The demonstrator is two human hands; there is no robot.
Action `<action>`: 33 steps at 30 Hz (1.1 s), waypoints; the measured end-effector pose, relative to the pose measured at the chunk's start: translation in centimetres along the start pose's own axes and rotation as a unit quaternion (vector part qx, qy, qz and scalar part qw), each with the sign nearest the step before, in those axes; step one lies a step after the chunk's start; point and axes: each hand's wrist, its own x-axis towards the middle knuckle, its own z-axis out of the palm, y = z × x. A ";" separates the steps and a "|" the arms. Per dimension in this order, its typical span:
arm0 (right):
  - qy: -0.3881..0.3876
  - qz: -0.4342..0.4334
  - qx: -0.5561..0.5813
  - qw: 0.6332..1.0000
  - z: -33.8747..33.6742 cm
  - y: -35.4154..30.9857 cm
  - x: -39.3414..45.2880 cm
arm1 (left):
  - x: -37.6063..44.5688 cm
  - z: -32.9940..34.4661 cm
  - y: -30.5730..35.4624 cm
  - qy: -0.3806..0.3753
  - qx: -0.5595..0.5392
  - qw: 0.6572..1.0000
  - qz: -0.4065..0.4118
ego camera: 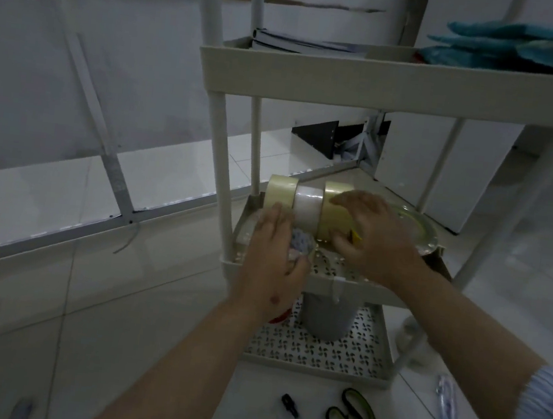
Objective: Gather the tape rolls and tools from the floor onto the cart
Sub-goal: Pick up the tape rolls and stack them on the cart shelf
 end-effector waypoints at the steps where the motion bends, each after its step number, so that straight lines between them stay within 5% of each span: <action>1: -0.011 -0.011 0.002 1.000 -0.2 0.2 -1.8 | -1.2 0.6 0.4 0.000 -0.012 1.000 0.013; 6: -0.121 -0.009 -0.020 0.992 0.2 3.1 -12.7 | -7.3 5.6 1.8 -0.043 -0.070 0.997 -0.014; 13: -0.208 0.097 -0.076 0.970 0.0 10.4 -21.0 | -11.3 14.5 3.7 -0.217 -0.085 0.972 -0.021; 23: -0.158 0.328 0.051 0.930 3.6 20.4 -22.7 | -8.6 25.8 5.1 -0.329 -0.093 0.936 -0.090; 33: -0.150 0.367 0.191 0.898 9.3 25.0 -20.9 | -2.9 33.6 1.1 -0.331 -0.007 0.928 -0.169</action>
